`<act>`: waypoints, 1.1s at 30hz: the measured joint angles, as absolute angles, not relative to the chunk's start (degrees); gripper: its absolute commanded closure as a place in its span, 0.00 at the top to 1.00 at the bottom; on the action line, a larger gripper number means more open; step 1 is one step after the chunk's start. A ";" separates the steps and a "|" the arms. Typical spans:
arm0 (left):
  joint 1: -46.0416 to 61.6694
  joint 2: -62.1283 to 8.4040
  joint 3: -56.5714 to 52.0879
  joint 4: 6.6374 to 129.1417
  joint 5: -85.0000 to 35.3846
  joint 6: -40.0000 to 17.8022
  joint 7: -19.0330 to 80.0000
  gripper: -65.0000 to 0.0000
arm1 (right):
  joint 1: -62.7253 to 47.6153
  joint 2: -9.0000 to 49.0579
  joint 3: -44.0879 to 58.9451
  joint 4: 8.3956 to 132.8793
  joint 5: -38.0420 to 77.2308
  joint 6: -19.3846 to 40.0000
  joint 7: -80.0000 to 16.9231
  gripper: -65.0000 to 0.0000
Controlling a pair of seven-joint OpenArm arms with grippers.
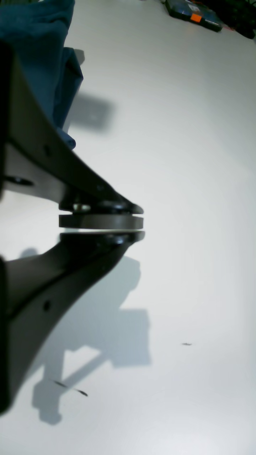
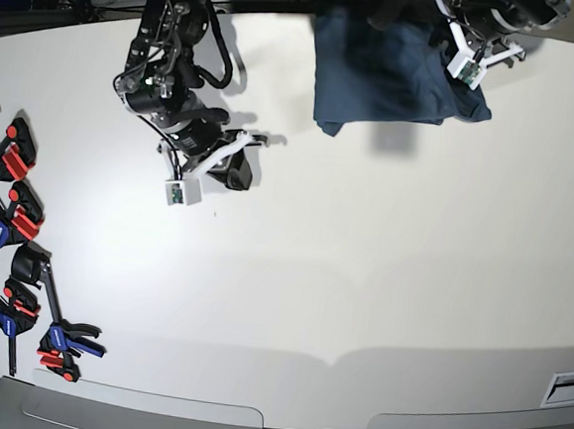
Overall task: Fold the T-shirt properly
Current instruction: 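Press and smooth the bundle edge with the left gripper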
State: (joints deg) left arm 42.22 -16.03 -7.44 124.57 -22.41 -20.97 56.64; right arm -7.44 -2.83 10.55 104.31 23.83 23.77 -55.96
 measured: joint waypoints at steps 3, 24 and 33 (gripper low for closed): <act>42.22 -16.05 -7.44 125.54 -17.76 -21.02 56.40 0.00 | -7.44 -2.85 10.55 104.31 23.86 23.77 -55.94 0.00; 42.22 -16.03 -7.44 125.51 -2.66 -16.91 56.31 0.34 | -7.44 -2.83 10.55 104.31 23.86 23.77 -55.94 0.00; 42.22 -16.03 -7.44 125.51 4.97 -10.50 53.93 0.34 | -7.44 -2.85 10.55 104.31 23.86 23.79 -55.94 0.00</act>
